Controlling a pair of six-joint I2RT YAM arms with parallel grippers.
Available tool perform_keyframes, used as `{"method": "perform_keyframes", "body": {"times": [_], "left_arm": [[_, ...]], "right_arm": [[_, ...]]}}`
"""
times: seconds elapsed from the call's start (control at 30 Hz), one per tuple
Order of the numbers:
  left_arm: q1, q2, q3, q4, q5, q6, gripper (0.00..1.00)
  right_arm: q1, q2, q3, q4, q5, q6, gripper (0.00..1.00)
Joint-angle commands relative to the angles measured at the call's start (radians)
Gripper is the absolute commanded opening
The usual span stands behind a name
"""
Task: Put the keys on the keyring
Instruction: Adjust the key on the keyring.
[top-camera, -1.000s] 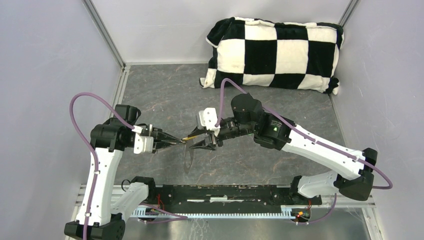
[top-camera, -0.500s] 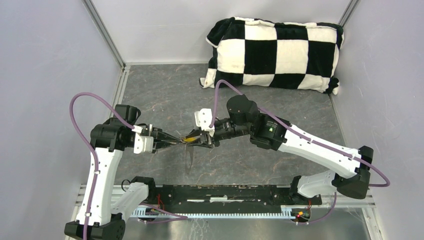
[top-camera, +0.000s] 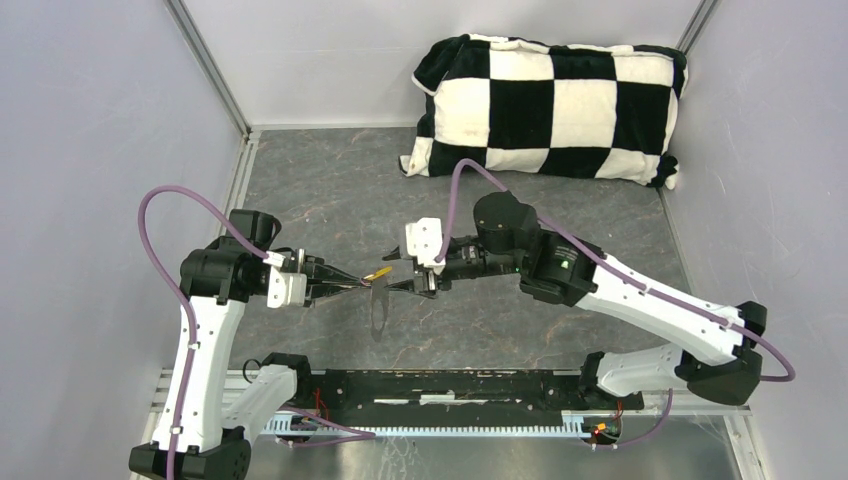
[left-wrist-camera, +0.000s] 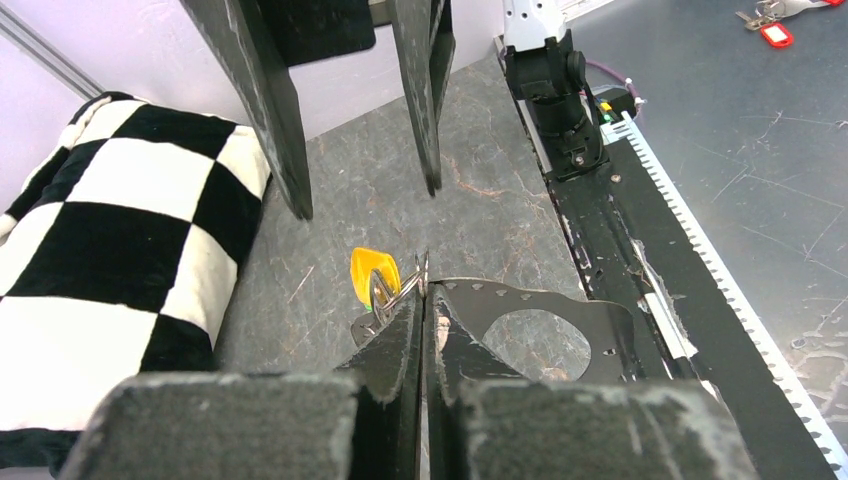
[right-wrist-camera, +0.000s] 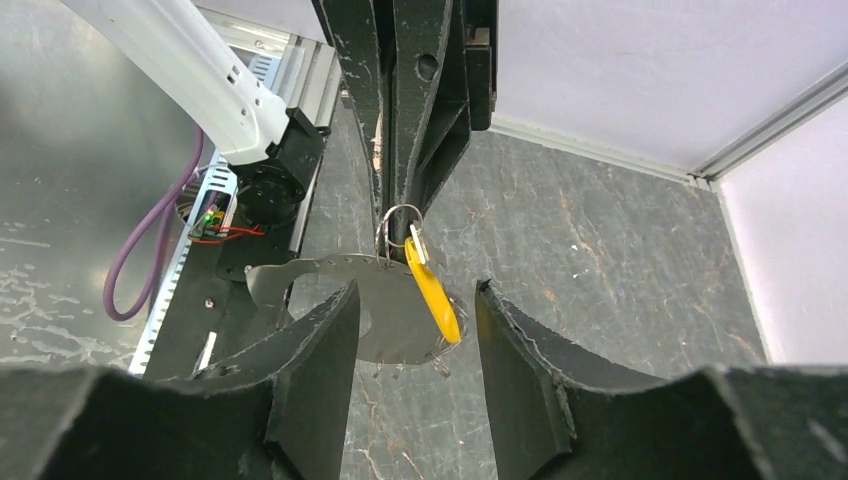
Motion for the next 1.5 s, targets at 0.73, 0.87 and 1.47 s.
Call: {"method": "perform_keyframes", "body": {"times": [0.73, 0.87, 1.47], "left_arm": [[0.005, -0.013, 0.039, 0.004, 0.113, 0.029, 0.02], [0.005, -0.012, 0.038, 0.004, 0.112, 0.029, 0.02], [0.005, -0.014, 0.032, 0.004, 0.111, 0.032, 0.02]], "right_arm": [[0.005, 0.032, -0.027, 0.062, -0.102, 0.093, 0.46], [0.004, 0.039, -0.022, 0.078, -0.106, 0.093, 0.46], [0.004, 0.053, -0.013, 0.156, -0.141, 0.11, 0.33]]}}
